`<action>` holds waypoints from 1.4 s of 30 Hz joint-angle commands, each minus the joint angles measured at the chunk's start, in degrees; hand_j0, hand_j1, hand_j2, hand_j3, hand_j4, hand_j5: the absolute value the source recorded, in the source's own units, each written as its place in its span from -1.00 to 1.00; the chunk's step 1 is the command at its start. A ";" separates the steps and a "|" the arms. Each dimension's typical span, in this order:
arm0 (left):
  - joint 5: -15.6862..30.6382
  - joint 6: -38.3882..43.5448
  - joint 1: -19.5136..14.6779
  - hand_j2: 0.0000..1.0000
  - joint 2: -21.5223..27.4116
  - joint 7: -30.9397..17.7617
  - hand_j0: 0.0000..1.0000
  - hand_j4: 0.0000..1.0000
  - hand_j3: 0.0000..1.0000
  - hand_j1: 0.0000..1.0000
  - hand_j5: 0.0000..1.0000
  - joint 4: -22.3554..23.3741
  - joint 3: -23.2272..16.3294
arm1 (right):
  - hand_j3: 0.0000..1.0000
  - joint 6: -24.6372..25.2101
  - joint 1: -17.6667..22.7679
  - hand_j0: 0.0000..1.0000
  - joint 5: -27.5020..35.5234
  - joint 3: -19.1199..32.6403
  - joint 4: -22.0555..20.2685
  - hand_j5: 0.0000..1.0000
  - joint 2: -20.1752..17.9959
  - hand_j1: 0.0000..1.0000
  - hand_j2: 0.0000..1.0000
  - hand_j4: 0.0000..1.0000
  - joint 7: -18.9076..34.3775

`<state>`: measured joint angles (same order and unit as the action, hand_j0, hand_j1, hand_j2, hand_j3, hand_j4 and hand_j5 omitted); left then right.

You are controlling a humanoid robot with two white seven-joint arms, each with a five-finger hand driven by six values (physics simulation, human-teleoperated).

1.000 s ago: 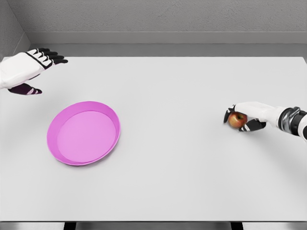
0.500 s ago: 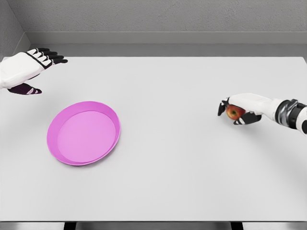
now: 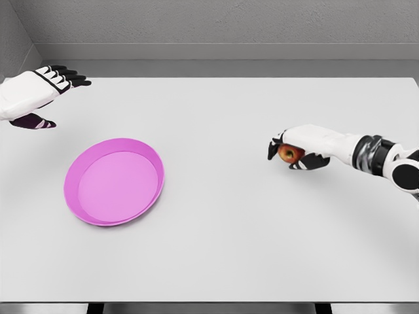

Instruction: Put the apple on the plate with both arms

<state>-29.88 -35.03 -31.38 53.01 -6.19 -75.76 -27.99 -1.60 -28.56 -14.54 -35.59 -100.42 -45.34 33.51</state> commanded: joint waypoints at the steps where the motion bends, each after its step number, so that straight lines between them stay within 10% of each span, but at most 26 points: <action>1: 0.35 0.03 0.00 1.00 0.08 0.03 1.00 1.00 1.00 1.00 1.00 0.09 0.04 | 0.01 -2.88 0.00 0.01 0.13 -0.35 -0.03 0.01 1.31 0.01 0.01 0.01 -0.02; 23: 0.44 0.03 0.00 1.00 0.08 0.03 1.00 1.00 1.00 1.00 1.00 0.09 0.13 | 0.07 -6.93 -4.13 0.07 0.21 -7.82 -0.03 0.07 6.32 0.07 0.07 0.07 -0.11; 25: 0.44 0.03 0.00 1.00 0.08 0.03 1.00 1.00 1.00 1.00 1.00 0.09 0.13 | 1.00 -6.58 -4.13 1.00 0.21 -7.82 -0.03 1.00 6.32 1.00 1.00 1.00 -0.19; 37: 0.44 0.03 -0.18 1.00 0.08 0.12 1.00 1.00 1.00 1.00 1.00 0.26 0.30 | 1.00 -7.54 -4.83 1.00 0.21 -7.65 -0.03 1.00 5.26 1.00 1.00 1.00 -0.19; 42: 0.79 0.03 0.09 1.00 -0.01 0.21 1.00 1.00 1.00 1.00 1.00 -0.17 0.39 | 1.00 -16.50 -3.17 1.00 0.65 0.08 -0.03 1.00 -0.62 1.00 1.00 1.00 -0.11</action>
<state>-29.49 -35.03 -31.38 52.97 -6.00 -75.65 -27.68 -15.35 -31.03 -14.25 -38.63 -100.44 -43.59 33.41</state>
